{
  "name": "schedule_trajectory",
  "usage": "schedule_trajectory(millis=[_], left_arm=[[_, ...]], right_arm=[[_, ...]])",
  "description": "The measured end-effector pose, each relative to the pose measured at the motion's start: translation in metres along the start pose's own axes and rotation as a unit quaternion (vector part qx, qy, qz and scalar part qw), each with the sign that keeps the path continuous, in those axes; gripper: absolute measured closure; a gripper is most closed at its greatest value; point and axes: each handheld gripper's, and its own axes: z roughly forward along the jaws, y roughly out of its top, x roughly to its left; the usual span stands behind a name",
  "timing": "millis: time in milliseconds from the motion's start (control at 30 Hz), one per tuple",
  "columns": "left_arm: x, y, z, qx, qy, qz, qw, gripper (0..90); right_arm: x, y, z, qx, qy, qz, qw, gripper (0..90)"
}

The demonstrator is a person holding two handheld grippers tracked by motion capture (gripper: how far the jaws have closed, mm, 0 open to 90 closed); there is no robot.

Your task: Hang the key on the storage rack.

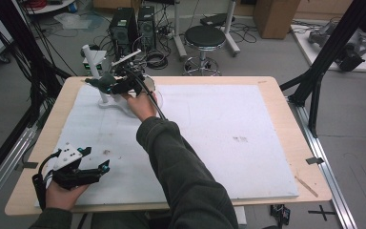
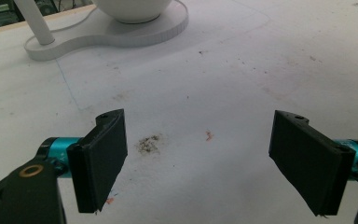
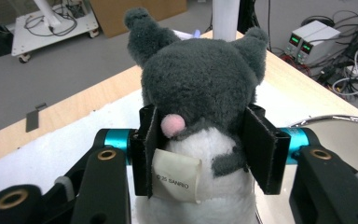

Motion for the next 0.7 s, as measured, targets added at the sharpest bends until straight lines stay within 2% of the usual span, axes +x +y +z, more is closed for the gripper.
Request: schedule_trajectory(millis=[100,200,300,533,700], left_arm=[[0.0,0.0,0.0,-0.001,0.0,-0.001,1.0,19.5],[0.0,0.0,0.0,-0.003,0.001,-0.004,1.0,19.5],[0.0,0.0,0.0,-0.004,0.002,-0.005,1.0,19.5],[0.0,0.001,-0.001,-0.009,-0.003,-0.01,0.9999,19.4],[0.0,0.001,-0.001,-0.009,-0.003,-0.011,0.9999,19.4]], right_arm=[[0.0,-0.002,0.004,0.012,-0.002,0.004,0.9999,42.8],[-0.001,-0.004,0.007,0.011,-0.002,0.015,0.9998,34.3],[0.0,-0.006,0.004,0.01,-0.005,0.008,0.9999,33.7],[-0.003,-0.013,-0.016,0.01,0.0,0.006,0.9999,28.2],[-0.004,-0.018,-0.037,-0.011,0.0,0.006,0.9999,26.0]])
